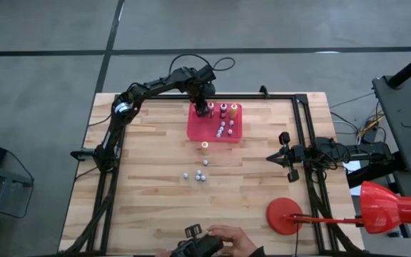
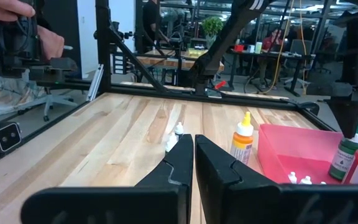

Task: Pick & Place food coloring
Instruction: Put the large green food coloring bottle into the pink bin, then put the large yellow food coloring bottle into the pink bin

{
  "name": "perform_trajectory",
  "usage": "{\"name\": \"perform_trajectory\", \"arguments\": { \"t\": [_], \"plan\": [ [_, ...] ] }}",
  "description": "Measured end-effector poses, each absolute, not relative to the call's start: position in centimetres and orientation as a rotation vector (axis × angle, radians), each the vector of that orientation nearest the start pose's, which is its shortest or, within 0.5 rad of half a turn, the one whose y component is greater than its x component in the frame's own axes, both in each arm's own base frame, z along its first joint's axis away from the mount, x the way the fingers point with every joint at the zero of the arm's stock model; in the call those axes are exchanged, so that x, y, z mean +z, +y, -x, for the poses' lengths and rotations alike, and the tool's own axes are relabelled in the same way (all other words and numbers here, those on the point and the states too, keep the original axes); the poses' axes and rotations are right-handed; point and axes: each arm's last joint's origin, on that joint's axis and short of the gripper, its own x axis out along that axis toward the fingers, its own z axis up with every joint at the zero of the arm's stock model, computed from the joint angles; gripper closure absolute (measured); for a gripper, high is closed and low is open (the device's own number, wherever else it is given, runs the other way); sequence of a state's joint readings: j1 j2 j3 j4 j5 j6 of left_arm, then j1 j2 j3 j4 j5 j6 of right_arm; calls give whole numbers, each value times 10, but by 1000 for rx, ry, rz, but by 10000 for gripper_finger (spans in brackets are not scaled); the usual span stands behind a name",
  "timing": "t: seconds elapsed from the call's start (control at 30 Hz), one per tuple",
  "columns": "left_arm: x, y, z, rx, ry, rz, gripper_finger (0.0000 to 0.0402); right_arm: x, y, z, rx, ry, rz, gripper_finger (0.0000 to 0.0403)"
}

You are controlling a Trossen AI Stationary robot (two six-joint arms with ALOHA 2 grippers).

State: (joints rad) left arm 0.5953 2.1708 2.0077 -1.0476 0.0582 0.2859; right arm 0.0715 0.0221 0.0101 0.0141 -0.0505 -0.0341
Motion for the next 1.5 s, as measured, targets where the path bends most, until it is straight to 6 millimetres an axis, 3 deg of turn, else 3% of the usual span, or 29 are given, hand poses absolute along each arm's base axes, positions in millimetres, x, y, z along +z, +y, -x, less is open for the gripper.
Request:
{"name": "perform_trajectory", "arguments": {
  "t": [0.57, 0.8, 1.2, 1.5],
  "plan": [
    [251, 254, -378, 306, 1195, 151, 213, 167, 8, -98, 121, -4, 34, 394],
    [252, 254, -378, 304, 1199, 152, 209, 166, 8, -98, 121, -4, 34, 394],
    [276, 249, -370, 314, 1210, 145, 209, 167, 8, -98, 121, -4, 34, 394],
    [291, 231, -369, 305, 1204, 145, 209, 167, 9, -98, 122, -4, 34, 394]
  ]
}}
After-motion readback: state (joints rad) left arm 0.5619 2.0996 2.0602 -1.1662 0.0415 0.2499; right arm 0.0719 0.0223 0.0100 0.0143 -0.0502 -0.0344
